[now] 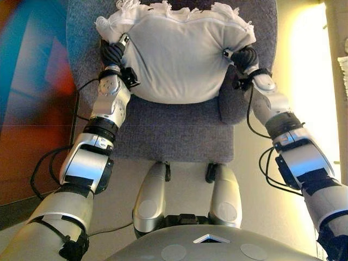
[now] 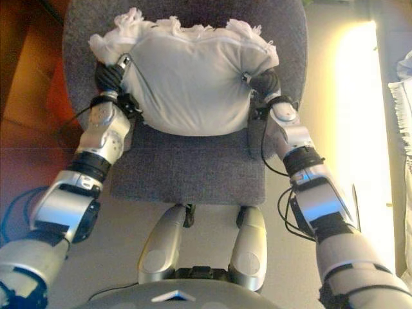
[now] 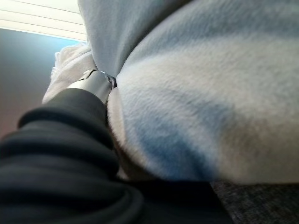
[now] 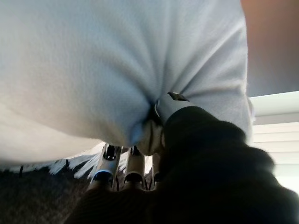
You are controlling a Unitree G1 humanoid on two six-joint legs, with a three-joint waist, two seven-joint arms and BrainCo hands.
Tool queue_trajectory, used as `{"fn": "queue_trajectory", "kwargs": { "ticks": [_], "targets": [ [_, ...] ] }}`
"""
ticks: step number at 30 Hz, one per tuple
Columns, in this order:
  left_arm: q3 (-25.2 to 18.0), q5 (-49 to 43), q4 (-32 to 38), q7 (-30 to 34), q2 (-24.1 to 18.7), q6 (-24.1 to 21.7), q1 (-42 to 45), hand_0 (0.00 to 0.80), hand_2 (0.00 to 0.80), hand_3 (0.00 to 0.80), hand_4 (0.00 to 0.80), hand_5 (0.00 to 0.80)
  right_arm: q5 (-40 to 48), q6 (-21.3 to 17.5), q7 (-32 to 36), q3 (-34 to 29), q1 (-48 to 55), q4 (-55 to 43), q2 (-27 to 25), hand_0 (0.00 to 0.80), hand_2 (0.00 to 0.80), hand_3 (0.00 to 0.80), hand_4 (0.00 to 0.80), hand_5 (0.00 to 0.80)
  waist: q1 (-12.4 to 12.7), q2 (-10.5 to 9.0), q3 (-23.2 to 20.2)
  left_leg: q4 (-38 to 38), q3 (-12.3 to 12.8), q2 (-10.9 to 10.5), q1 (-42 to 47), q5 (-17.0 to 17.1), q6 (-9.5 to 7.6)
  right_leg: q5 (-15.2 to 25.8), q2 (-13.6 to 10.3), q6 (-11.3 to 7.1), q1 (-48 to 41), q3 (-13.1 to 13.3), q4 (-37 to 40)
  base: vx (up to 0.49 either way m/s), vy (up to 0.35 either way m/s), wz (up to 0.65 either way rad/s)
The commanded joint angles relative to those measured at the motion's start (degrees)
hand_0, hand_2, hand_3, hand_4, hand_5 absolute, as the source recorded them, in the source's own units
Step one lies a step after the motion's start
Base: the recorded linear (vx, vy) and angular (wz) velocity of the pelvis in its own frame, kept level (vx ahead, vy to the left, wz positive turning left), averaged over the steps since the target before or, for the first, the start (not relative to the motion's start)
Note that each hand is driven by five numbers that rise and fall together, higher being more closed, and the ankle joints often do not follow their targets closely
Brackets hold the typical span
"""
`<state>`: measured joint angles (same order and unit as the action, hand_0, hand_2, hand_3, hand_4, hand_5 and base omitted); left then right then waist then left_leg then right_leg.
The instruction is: Pick up the cushion and take it to the sofa
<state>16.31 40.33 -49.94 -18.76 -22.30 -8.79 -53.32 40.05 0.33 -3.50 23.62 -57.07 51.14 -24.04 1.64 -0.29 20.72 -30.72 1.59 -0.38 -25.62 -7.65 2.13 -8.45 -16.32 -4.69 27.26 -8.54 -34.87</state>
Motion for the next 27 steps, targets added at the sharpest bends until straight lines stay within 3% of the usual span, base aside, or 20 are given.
{"fn": "queue_trajectory", "kwargs": {
  "ticks": [1, 5, 6, 7, 8, 17, 21, 27],
  "targets": [
    [2.4, 1.0, -1.3, 1.7, 1.9, -1.8, -10.9, 0.8, 0.8, 0.8, 0.8, 0.8, 0.7, -2.3, 2.8, 2.2, -10.3, 0.2, 2.1, 0.8, 0.8, 0.8, 0.8, 0.8, -0.2, 1.4, -2.1, -1.3, 1.8, 1.2, 0.6, -2.4, 1.96, 1.2, 0.4, -0.04, -2.2, 1.2, 2.7, 0.0, 0.0, 0.0],
    [2.9, 3.2, -2.8, 3.0, 0.6, -1.3, -11.7, 0.8, 0.8, 0.8, 0.8, 0.8, 1.5, -0.6, 2.6, 3.0, -11.5, 2.7, 1.8, 0.8, 0.8, 0.8, 0.8, 0.8, -0.1, 1.57, -1.9, -1.8, 2.1, 1.4, 0.3, -2.6, 1.95, 1.1, 0.4, -0.06, -1.7, 1.4, 2.2, 0.026, 0.023, -0.01],
    [3.0, 3.7, -2.7, 3.2, 0.6, -1.0, -11.7, 0.8, 0.8, 0.8, 0.8, 0.8, 1.8, -0.4, 2.6, 3.0, -11.6, 3.2, 1.9, 0.442, 0.442, 0.442, 0.442, 0.442, -0.1, 1.68, -1.7, -1.9, 2.1, 1.4, 0.2, -2.7, 1.94, 1.1, 0.3, -0.08, -1.6, 1.5, 2.0, 0.03, 0.03, -0.02],
    [3.1, 3.8, -2.8, 3.4, 0.5, -0.7, -11.6, 0.195, 0.195, 0.195, 0.195, 0.195, 1.6, -0.1, 2.6, 2.8, -11.6, 3.7, 2.0, 0.0, 0.0, 0.0, 0.0, 0.0, -0.1, 1.71, -1.6, -2.1, 2.2, 1.4, 0.1, -2.8, 1.91, 1.1, 0.3, -0.12, -1.4, 1.6, 1.8, 0.029, 0.034, 0.0],
    [3.2, 3.5, -2.9, 3.3, 0.6, -0.2, -11.4, 0.0, 0.0, 0.0, 0.0, 0.0, 1.4, 0.0, 1.9, 2.7, -11.6, 4.1, 2.1, 0.0, 0.0, 0.0, 0.0, 0.0, -0.1, 1.75, -1.6, -2.0, 2.2, 1.4, 0.2, -2.6, 1.89, 1.3, 0.3, -0.15, -1.4, 1.8, 1.8, 0.039, 0.032, 0.0],
    [2.9, 4.8, -4.4, 0.2, -0.8, 0.6, -11.4, 0.0, 0.0, 0.0, 0.0, 0.0, 2.3, -2.5, -4.3, 0.8, -10.5, 3.5, 2.1, 0.0, 0.0, 0.0, 0.0, 0.0, -0.2, 1.49, -1.8, 0.0, 2.7, 1.4, 1.9, -0.5, 1.7, 3.6, -0.1, -0.28, -3.2, 1.2, 4.4, 0.038, 0.015, 0.01],
    [1.5, 5.9, -3.8, -2.2, -2.4, 0.3, -10.2, 0.0, 0.0, 0.0, 0.0, 0.0, 1.8, -3.6, -8.7, -1.5, -9.1, 2.0, 0.4, 0.0, 0.0, 0.0, 0.0, 0.0, -0.2, 1.38, -2.4, 2.5, 2.5, 1.4, 4.0, 0.4, 1.85, 4.4, -0.2, -0.81, -5.3, 0.8, 7.2, 0.065, 0.02, -0.01],
    [0.4, 3.8, -2.2, -2.0, -5.7, -1.3, -8.6, 0.0, 0.0, 0.0, 0.0, 0.0, 2.4, -4.5, -9.7, -4.4, -6.7, 0.7, -2.6, 0.0, 0.0, 0.0, 0.0, 0.0, 0.2, 1.02, -4.1, 7.4, 1.9, 1.1, 7.2, 2.1, 1.7, 6.3, 0.0, -1.44, -8.8, -0.5, 12.8, 0.068, -0.014, -0.02]
  ]
}}
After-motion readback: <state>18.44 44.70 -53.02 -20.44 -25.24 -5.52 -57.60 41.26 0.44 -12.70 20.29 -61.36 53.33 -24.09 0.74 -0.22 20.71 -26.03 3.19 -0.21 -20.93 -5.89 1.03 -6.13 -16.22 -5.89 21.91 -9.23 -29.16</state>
